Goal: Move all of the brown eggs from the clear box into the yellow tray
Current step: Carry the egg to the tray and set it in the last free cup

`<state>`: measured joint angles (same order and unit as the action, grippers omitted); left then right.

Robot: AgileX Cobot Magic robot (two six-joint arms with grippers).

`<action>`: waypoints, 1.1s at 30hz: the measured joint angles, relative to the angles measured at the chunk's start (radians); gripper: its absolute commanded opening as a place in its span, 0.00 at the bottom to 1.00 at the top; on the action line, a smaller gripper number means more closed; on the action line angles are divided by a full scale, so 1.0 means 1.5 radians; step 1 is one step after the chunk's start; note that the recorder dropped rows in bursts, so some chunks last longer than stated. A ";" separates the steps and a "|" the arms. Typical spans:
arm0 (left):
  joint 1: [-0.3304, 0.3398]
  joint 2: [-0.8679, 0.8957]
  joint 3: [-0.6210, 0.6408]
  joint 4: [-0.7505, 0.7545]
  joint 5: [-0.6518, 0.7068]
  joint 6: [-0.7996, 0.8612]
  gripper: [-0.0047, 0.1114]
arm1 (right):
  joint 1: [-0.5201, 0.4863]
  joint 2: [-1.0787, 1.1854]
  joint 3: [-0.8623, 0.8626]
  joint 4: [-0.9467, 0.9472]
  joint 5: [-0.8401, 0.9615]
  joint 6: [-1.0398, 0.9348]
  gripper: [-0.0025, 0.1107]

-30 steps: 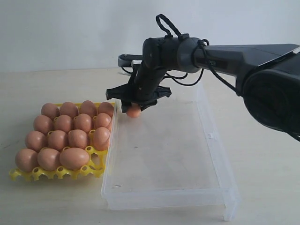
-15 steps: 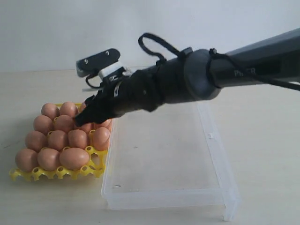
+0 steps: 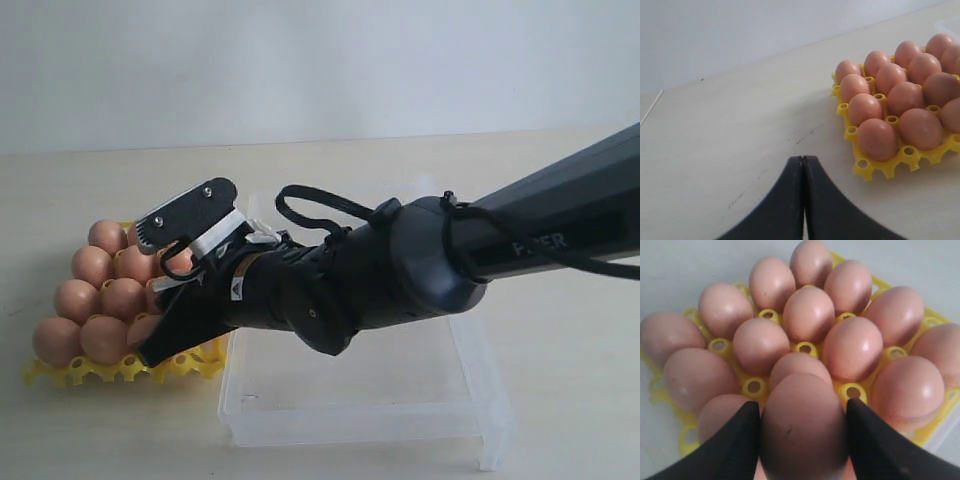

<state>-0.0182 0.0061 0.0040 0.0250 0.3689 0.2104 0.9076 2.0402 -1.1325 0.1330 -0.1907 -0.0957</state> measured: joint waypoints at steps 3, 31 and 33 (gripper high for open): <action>0.000 0.000 0.000 0.000 0.000 0.000 0.04 | 0.003 0.000 0.002 0.000 0.001 0.000 0.02; 0.000 0.000 0.000 0.000 0.000 0.000 0.04 | 0.014 -0.076 0.100 -0.023 -0.066 0.019 0.02; 0.000 0.000 0.000 0.000 0.000 0.000 0.04 | 0.014 -0.070 0.100 -0.031 -0.067 0.028 0.02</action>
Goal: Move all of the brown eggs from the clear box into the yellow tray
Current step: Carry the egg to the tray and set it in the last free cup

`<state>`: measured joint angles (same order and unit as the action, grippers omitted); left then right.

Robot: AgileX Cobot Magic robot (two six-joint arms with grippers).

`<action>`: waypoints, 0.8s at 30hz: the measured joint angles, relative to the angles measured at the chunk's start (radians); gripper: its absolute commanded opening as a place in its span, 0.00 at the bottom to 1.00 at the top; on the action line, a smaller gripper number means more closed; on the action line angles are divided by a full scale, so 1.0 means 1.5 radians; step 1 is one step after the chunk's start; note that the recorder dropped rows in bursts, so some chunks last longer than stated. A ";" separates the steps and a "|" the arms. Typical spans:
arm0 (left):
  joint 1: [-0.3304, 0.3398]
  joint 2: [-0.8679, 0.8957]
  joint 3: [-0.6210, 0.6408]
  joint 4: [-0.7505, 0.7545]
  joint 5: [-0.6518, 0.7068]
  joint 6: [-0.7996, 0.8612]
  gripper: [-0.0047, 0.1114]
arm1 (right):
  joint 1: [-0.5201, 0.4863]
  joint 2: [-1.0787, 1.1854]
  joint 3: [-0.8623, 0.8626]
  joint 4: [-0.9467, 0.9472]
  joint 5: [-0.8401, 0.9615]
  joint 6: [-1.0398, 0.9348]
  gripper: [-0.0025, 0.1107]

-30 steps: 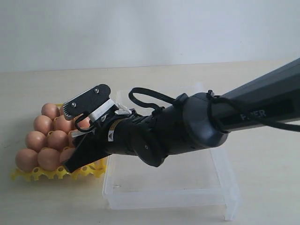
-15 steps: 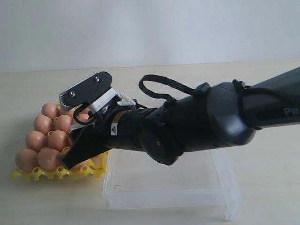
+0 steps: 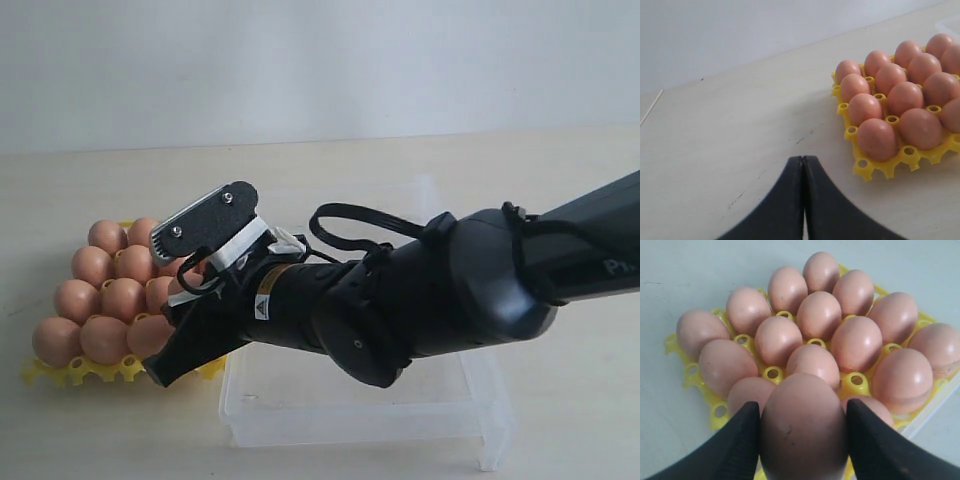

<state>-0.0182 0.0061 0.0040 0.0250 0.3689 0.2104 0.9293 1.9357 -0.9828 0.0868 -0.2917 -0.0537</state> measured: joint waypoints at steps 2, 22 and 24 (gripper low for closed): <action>0.000 0.000 0.000 0.000 0.000 0.000 0.04 | 0.000 0.007 0.000 -0.008 -0.007 0.006 0.03; 0.000 0.000 0.000 0.000 0.000 0.000 0.04 | 0.000 0.032 0.000 -0.012 -0.018 0.025 0.55; 0.000 0.000 0.000 0.000 0.000 0.000 0.04 | 0.000 0.032 0.000 -0.010 -0.018 0.025 0.55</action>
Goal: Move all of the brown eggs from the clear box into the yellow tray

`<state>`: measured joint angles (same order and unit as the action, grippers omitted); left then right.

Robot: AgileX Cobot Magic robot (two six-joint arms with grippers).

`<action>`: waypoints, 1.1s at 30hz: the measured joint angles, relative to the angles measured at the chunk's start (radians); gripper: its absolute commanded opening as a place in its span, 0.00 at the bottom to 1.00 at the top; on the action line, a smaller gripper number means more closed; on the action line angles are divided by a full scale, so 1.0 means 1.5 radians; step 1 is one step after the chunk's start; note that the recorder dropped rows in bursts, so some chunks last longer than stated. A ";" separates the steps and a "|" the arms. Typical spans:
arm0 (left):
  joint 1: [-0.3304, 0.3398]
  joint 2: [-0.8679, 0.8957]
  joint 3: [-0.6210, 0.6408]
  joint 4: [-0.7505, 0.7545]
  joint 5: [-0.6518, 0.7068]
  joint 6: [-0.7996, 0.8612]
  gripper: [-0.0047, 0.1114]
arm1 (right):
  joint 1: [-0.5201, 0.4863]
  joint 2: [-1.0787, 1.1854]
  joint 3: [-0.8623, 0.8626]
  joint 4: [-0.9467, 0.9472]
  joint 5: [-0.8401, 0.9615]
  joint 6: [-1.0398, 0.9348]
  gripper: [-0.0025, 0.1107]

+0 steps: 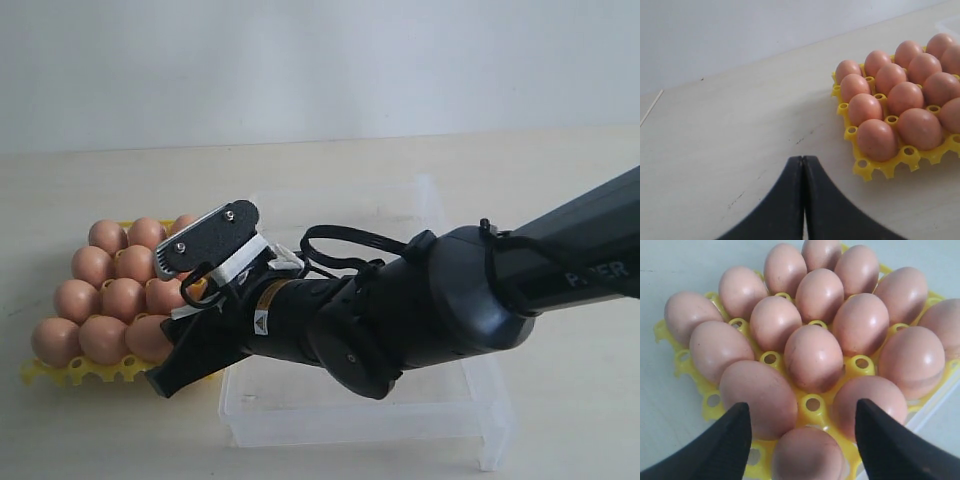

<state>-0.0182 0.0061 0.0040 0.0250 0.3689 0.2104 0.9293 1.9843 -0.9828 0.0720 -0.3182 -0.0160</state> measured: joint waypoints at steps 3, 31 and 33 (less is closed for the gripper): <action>0.000 0.000 0.000 0.000 0.000 0.000 0.04 | 0.000 0.000 0.000 0.000 0.000 0.000 0.55; 0.000 0.000 0.000 0.000 0.000 0.000 0.04 | -0.187 -0.387 0.196 -0.042 0.124 -0.053 0.02; 0.000 0.000 0.000 0.000 0.000 0.000 0.04 | -0.230 -0.430 0.249 -0.042 0.097 -0.053 0.02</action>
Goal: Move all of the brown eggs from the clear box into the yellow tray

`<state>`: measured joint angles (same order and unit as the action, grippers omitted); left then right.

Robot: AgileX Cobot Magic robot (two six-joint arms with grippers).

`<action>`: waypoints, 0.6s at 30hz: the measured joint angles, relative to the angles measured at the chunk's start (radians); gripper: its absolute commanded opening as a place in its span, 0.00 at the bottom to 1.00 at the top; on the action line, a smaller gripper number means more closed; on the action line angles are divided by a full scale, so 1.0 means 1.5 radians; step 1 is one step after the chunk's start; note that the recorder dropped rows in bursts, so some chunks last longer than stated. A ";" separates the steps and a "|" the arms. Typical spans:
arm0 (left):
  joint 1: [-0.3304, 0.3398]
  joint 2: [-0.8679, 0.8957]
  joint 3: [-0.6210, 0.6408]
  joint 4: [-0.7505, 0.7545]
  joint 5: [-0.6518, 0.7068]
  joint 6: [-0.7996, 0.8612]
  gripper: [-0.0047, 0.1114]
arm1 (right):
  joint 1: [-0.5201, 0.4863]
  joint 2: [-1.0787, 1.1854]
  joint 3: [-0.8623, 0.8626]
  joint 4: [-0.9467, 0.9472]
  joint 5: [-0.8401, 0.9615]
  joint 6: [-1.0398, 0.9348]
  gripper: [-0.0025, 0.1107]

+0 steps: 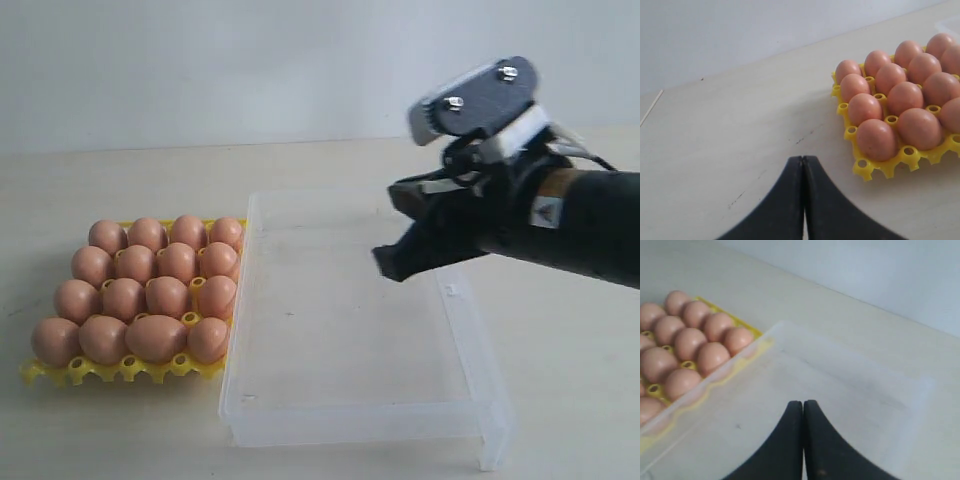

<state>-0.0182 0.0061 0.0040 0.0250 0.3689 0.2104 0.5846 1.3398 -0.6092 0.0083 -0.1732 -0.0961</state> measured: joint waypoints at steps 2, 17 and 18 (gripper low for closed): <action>0.000 0.000 0.000 0.000 0.000 0.000 0.04 | -0.042 -0.051 0.054 0.000 -0.018 0.000 0.02; 0.000 0.000 0.000 0.000 0.000 0.000 0.04 | -0.323 -0.576 0.375 0.000 -0.008 -0.001 0.02; 0.000 0.000 0.000 0.000 0.000 0.000 0.04 | -0.331 -0.606 0.387 0.000 -0.002 -0.001 0.02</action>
<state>-0.0182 0.0061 0.0040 0.0250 0.3689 0.2104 0.0877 0.4302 -0.0280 0.0083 -0.1765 -0.0980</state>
